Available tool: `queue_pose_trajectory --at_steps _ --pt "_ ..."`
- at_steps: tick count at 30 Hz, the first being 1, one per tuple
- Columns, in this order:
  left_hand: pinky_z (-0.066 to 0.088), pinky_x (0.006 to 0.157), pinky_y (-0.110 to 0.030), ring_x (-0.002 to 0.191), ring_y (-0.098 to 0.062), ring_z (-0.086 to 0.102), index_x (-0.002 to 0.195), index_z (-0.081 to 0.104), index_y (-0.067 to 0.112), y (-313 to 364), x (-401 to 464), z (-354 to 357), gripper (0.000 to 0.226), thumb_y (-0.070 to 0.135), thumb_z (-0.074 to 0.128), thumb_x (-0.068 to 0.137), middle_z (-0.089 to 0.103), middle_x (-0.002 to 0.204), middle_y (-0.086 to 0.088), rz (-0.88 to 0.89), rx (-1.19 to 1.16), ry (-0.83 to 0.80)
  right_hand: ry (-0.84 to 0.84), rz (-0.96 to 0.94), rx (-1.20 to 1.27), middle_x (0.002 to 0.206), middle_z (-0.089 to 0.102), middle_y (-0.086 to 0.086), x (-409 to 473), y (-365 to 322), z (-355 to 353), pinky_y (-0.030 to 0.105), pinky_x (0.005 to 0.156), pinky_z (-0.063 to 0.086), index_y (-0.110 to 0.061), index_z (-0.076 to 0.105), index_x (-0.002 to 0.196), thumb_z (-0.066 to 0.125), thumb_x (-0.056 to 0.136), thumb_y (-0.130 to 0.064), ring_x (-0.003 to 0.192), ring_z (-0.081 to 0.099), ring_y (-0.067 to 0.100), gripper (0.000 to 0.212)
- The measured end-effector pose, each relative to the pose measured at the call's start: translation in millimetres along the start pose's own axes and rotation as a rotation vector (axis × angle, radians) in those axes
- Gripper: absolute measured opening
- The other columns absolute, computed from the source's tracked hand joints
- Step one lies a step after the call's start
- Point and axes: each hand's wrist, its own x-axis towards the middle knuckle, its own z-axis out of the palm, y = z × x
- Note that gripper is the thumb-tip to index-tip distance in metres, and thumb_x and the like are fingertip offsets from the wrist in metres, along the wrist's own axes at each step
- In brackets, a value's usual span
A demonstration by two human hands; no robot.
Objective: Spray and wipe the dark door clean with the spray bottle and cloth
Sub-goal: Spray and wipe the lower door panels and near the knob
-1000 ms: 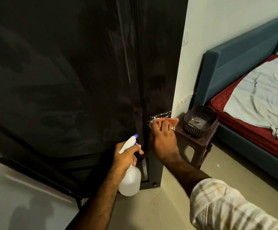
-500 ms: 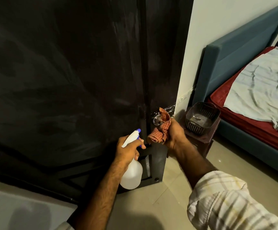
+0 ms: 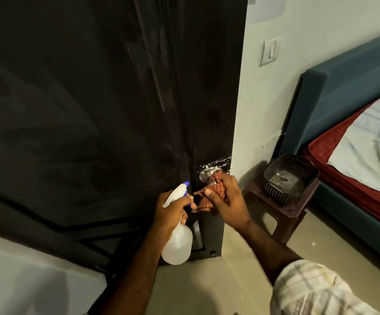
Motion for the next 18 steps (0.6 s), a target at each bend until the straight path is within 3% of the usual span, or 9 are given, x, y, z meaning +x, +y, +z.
queue_pose_trajectory --at_steps 3,6,8,9,11,13,15,18 --pt "0.044 0.043 -0.025 0.041 -0.014 0.05 0.117 0.067 -0.006 -2.5 0.7 7.6 0.03 0.012 0.073 0.094 0.075 0.095 -0.028 -0.016 -0.036 0.063 -0.014 0.199 0.35 0.126 0.067 0.006 7.4 -2.5 14.3 0.041 0.102 0.056 -0.023 0.056 0.138 0.062 0.105 -0.046 0.118 0.068 0.021 0.04" --pt "0.044 0.043 -0.026 0.04 -0.014 0.049 0.123 0.064 -0.004 0.7 -4.7 13.3 0.036 0.011 0.075 0.093 0.076 0.096 -0.024 -0.022 -0.055 0.087 0.048 0.591 0.869 0.111 0.08 0.006 28.5 -29.8 5.8 0.041 0.092 0.061 -0.017 0.069 0.121 0.048 0.113 -0.038 0.097 0.076 0.017 0.031" --pt "0.044 0.043 -0.027 0.041 -0.013 0.049 0.124 0.06 0.008 5.5 -8.2 15.6 0.038 0.011 0.078 0.09 0.075 0.1 -0.024 -0.047 -0.097 0.135 0.045 0.799 1.05 0.115 0.077 0.011 42.2 -35.5 1.5 0.041 0.088 0.058 -0.014 0.074 0.124 0.053 0.11 -0.035 0.093 0.073 0.023 0.032" --pt "0.044 0.043 -0.027 0.041 -0.013 0.049 0.121 0.059 0.014 7.5 -9.3 16.1 0.036 0.01 0.078 0.091 0.075 0.1 -0.024 -0.056 -0.116 0.15 0.035 0.838 0.984 0.115 0.076 0.012 46.8 -34.4 4.1 0.041 0.085 0.057 -0.014 0.073 0.124 0.057 0.107 -0.034 0.095 0.071 0.024 0.031" --pt "0.043 0.044 -0.027 0.043 -0.014 0.051 0.117 0.06 0.015 9.5 -9.6 13.5 0.03 0.009 0.076 0.093 0.076 0.096 -0.023 -0.049 -0.123 0.164 0.06 0.767 0.562 0.112 0.074 0.007 53.7 -34.1 15.4 0.038 0.08 0.055 -0.018 0.066 0.123 0.063 0.102 -0.04 0.1 0.07 0.025 0.03" --pt "0.042 0.043 -0.026 0.044 -0.012 0.054 0.122 0.064 0.002 8.2 -6.8 8.8 0.031 0.011 0.075 0.095 0.077 0.092 -0.022 -0.02 -0.1 0.167 0.067 0.483 -0.026 0.119 0.064 0.006 54.8 -30.2 24.7 0.035 0.076 0.053 -0.021 0.054 0.127 0.065 0.098 -0.05 0.099 0.066 0.023 0.043" --pt "0.043 0.043 -0.025 0.042 -0.01 0.054 0.124 0.064 0.0 10.1 -5.4 6.1 0.034 0.013 0.075 0.095 0.078 0.092 -0.02 -0.027 -0.077 0.175 0.033 0.145 -0.458 0.132 0.05 0.012 53.2 -28.2 25.7 0.039 0.077 0.058 -0.023 0.046 0.134 0.065 0.098 -0.048 0.104 0.06 0.027 0.048" --pt "0.045 0.046 -0.025 0.043 -0.01 0.052 0.118 0.059 0.018 17.0 -2.5 4.6 0.027 0.013 0.075 0.096 0.078 0.096 -0.018 -0.046 -0.091 0.181 -0.047 -0.117 -0.698 0.148 0.04 0.018 51.4 -16.3 18.7 0.047 0.087 0.063 -0.028 0.045 0.144 0.061 0.103 -0.042 0.116 0.061 0.038 0.046"
